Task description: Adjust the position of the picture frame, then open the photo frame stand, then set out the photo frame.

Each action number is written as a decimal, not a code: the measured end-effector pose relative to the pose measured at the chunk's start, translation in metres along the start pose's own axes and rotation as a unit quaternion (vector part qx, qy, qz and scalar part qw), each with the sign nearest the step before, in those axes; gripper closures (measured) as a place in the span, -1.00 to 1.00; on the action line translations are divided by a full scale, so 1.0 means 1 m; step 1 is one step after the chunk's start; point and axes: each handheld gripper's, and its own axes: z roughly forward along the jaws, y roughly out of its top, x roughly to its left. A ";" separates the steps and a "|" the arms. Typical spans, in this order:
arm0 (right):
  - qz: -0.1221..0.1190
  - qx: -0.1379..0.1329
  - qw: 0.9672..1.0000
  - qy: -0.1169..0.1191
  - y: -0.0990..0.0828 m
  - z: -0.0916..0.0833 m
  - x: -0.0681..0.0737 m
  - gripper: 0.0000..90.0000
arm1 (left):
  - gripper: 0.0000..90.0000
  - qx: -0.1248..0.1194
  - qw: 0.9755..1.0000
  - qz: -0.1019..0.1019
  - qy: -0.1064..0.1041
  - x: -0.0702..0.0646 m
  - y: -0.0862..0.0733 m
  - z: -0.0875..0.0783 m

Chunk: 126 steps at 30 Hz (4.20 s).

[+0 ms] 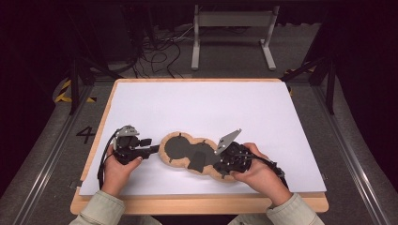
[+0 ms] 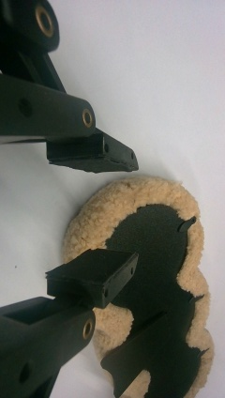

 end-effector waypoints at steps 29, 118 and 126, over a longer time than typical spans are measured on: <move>0.016 0.065 0.995 -0.069 -0.025 0.025 -0.008 1.00 | 0.13 -0.003 1.000 0.001 -0.010 -0.001 0.005 0.002; 0.081 -0.174 0.972 -0.138 -0.039 -0.028 -0.027 0.75 | -0.08 0.039 0.999 -0.016 -0.012 -0.006 0.010 0.004; 0.137 -0.168 0.965 -0.147 -0.050 -0.043 -0.039 0.34 | -0.02 0.041 0.999 -0.016 -0.009 -0.009 0.011 0.003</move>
